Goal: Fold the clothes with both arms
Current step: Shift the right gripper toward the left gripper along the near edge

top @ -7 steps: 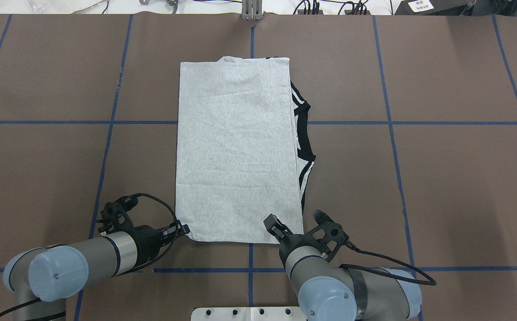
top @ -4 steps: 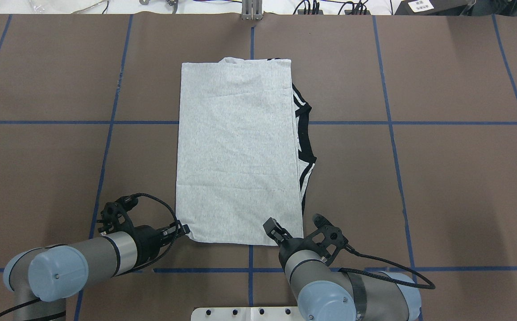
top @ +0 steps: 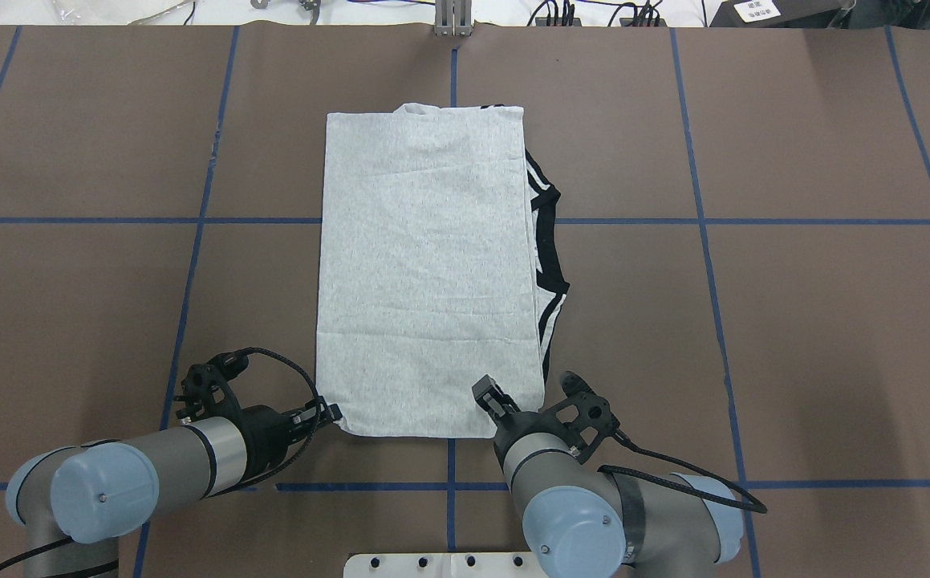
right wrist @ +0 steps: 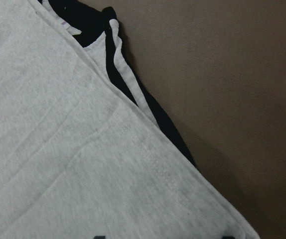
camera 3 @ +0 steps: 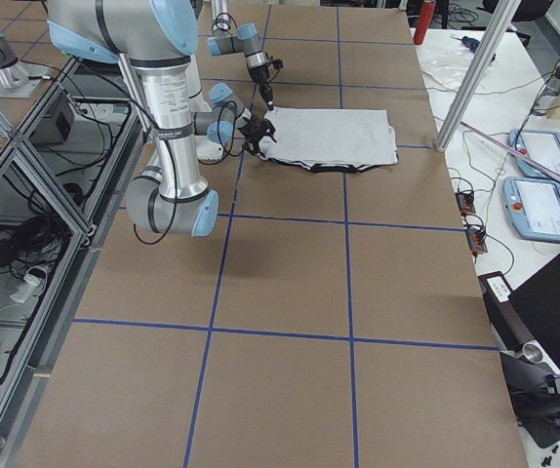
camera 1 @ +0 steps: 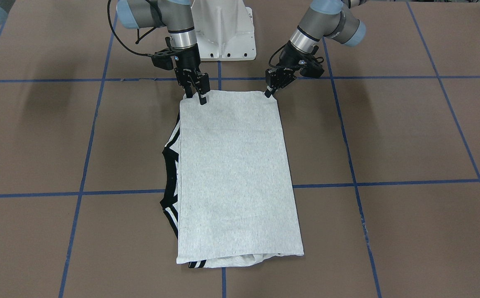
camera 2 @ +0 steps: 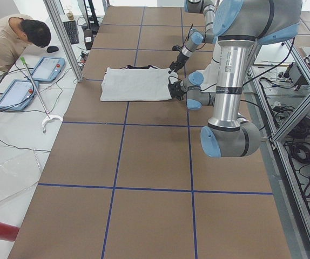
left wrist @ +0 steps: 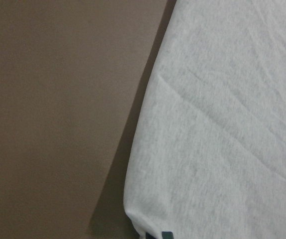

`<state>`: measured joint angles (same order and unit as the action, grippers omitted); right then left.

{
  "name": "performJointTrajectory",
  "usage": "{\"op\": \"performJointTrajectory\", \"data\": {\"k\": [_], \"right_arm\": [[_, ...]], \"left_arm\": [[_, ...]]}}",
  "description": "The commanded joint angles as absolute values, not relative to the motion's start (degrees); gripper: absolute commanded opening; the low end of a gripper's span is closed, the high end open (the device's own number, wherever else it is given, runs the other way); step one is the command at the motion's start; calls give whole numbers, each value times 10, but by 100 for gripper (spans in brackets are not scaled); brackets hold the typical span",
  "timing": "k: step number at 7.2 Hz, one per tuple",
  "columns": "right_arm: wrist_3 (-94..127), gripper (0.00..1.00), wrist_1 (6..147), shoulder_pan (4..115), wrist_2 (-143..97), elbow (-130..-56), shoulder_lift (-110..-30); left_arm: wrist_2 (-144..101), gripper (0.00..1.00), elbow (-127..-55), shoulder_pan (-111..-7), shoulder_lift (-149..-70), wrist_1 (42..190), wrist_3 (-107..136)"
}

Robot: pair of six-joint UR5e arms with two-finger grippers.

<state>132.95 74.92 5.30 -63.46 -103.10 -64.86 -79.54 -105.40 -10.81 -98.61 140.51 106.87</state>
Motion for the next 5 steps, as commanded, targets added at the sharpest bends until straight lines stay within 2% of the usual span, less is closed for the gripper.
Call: {"op": "performJointTrajectory", "data": {"k": [1, 2, 5], "right_arm": [[1346, 10, 748, 60, -635, -1020, -633], [1344, 0, 750, 61, -635, -1022, -635], [1328, 0, 754, 65, -632, -1048, -643]], "left_arm": [[-795, 0, -1054, -107, -986, 1405, 1069], [-795, 0, -1054, -107, -987, 1405, 1069], [-796, 0, -1056, -107, -991, 1405, 1067]]}}
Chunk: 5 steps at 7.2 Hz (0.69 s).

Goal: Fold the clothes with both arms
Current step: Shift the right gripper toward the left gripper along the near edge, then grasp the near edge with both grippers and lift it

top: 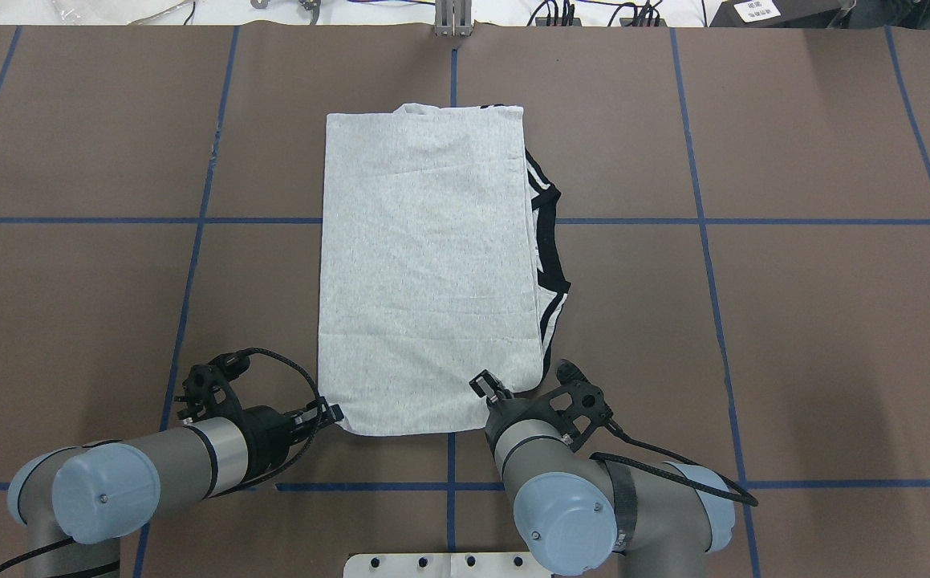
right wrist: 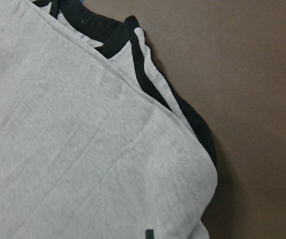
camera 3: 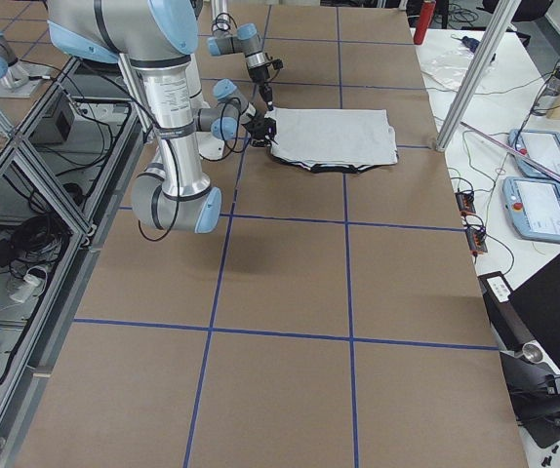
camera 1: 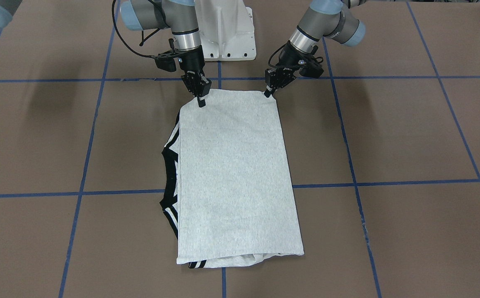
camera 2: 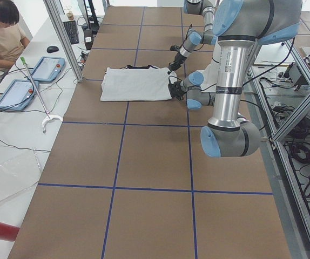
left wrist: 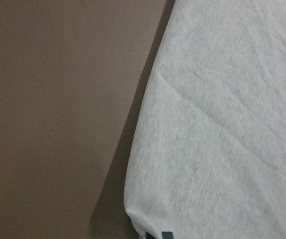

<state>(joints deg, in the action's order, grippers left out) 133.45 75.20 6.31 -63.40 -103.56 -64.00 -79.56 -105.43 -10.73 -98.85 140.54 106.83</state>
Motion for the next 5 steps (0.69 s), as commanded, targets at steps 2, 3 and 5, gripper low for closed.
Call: {"op": "performJointTrajectory", "data": {"k": [2, 3, 5], "right_arm": [[1313, 0, 799, 64, -628, -1114, -661], [1313, 0, 869, 48, -628, -1189, -661], [1317, 0, 1032, -13, -608, -1339, -658]], "left_arm": [[-814, 0, -1125, -112, -984, 1398, 1058], [-823, 0, -1175, -113, -981, 1369, 1058], [-862, 0, -1307, -113, -985, 1226, 1059]]}}
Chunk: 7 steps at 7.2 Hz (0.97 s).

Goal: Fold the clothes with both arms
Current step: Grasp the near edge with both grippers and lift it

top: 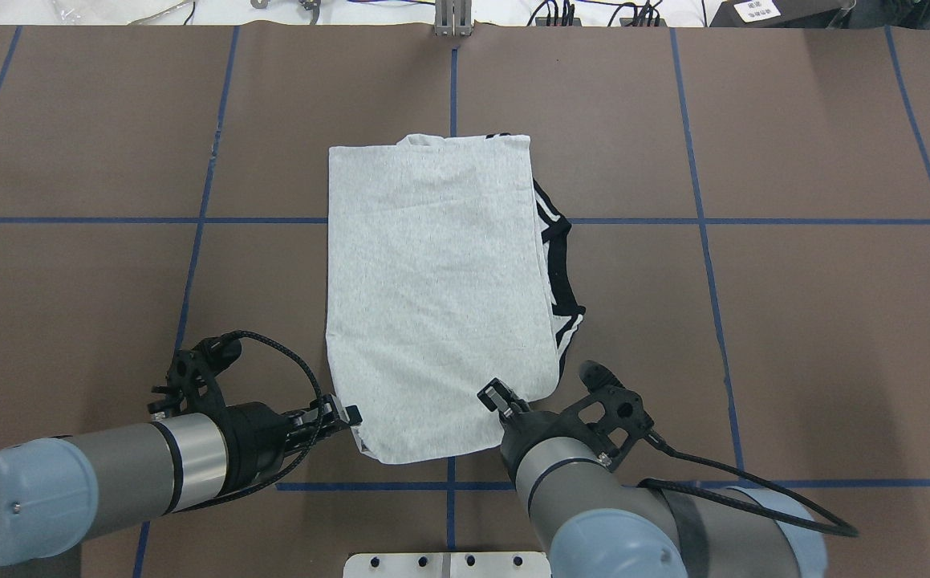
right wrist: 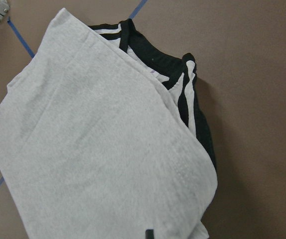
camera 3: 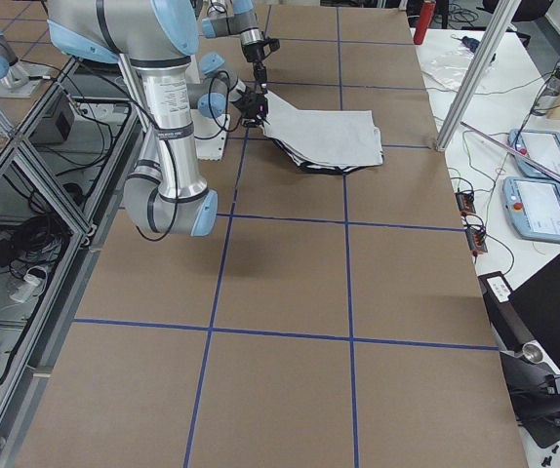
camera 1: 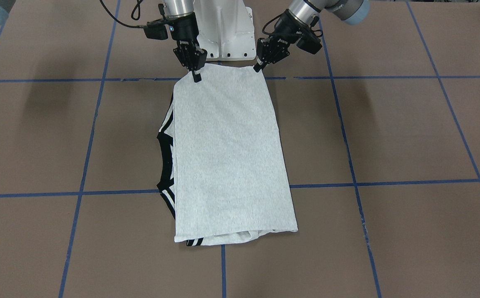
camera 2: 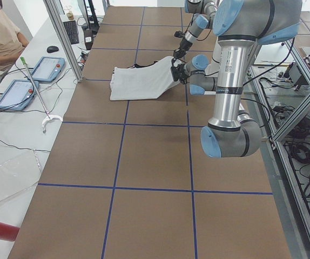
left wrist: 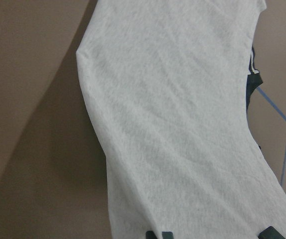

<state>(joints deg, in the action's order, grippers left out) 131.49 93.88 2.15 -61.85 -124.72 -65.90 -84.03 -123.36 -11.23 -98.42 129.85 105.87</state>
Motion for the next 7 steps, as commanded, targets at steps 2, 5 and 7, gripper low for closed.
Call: {"op": "performJointTrajectory", "data": {"k": [2, 5, 7], "right_arm": [[1317, 0, 1119, -26, -608, -1387, -632], [1270, 0, 1065, 47, -611, -1260, -614], [1214, 0, 975, 130, -644, -1149, -604]], "left_arm": [[-904, 0, -1349, -117, -998, 1164, 1058], [-908, 0, -1269, -166, -1069, 1122, 1000], [-911, 0, -1176, -240, -1139, 1121, 934]]}}
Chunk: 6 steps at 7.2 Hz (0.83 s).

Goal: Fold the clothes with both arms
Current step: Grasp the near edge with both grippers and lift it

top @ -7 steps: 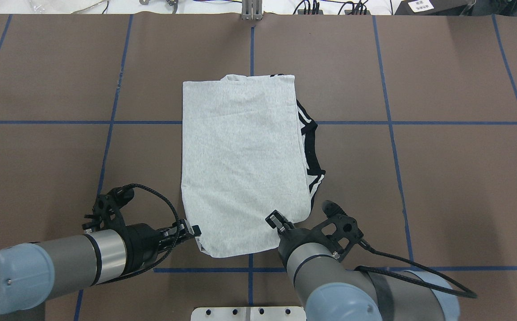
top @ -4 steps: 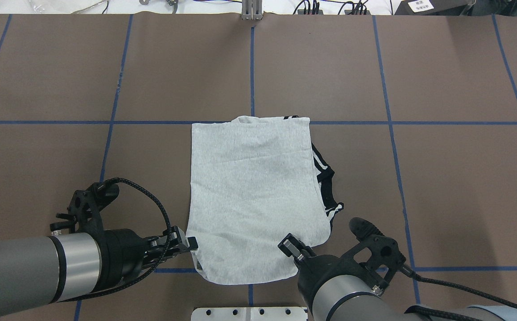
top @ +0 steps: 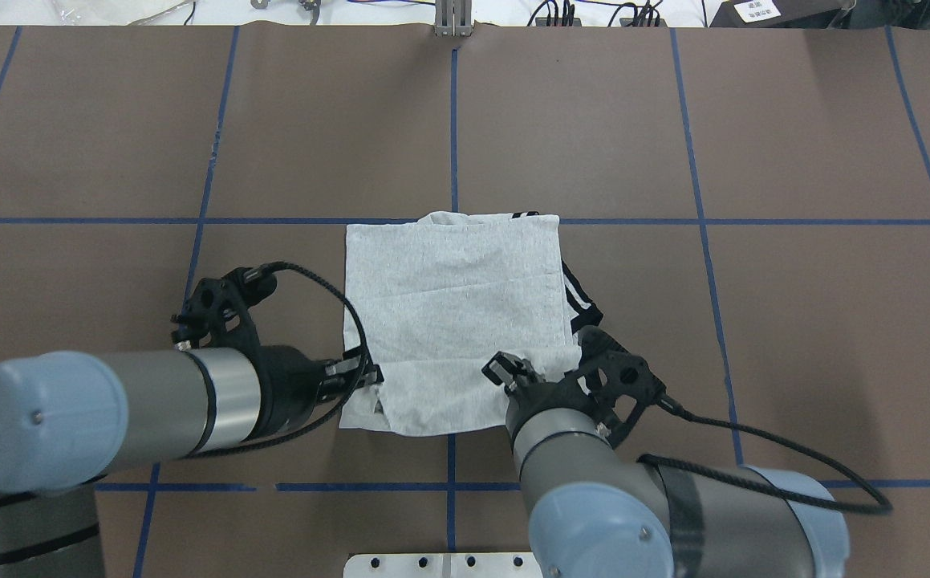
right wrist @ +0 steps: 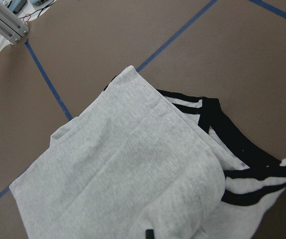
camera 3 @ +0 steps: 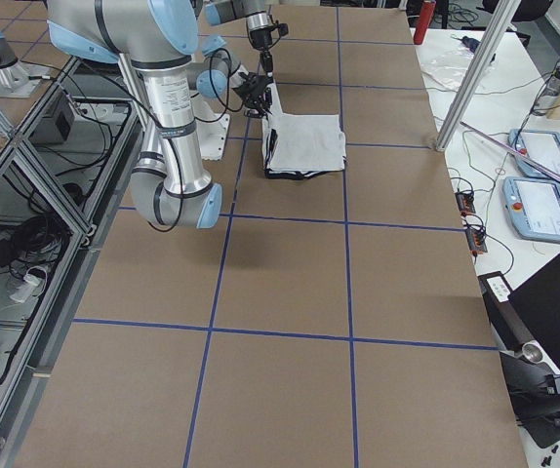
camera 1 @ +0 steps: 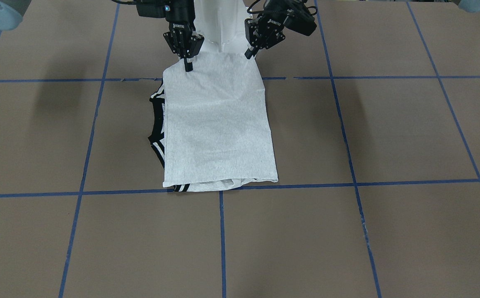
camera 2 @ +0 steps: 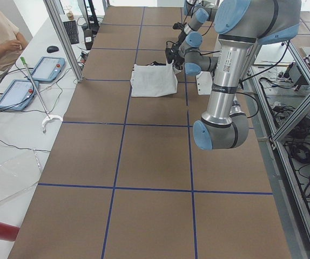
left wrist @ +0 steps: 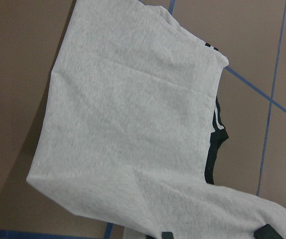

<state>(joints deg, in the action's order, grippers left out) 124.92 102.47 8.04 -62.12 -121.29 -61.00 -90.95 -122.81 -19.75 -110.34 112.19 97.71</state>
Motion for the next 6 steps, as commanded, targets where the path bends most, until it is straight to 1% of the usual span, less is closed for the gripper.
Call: {"op": "performJointTrajectory", "data": {"k": [1, 2, 4, 5, 6], "right_arm": [[1194, 0, 938, 157, -661, -1109, -599], [1182, 0, 910, 170, -661, -1062, -585], [1168, 0, 874, 196, -680, -962, -528], [1158, 0, 848, 204, -682, -928, -519], [1157, 0, 832, 210, -682, -911, -517]], "left_arm": [[-912, 0, -1134, -276, -1143, 1129, 907], [-911, 0, -1089, -290, -1156, 1131, 891], [-908, 0, -1018, -292, -1161, 1178, 888], [-907, 0, -988, -292, -1165, 1197, 888], [-906, 0, -962, -292, -1173, 1206, 888]]}}
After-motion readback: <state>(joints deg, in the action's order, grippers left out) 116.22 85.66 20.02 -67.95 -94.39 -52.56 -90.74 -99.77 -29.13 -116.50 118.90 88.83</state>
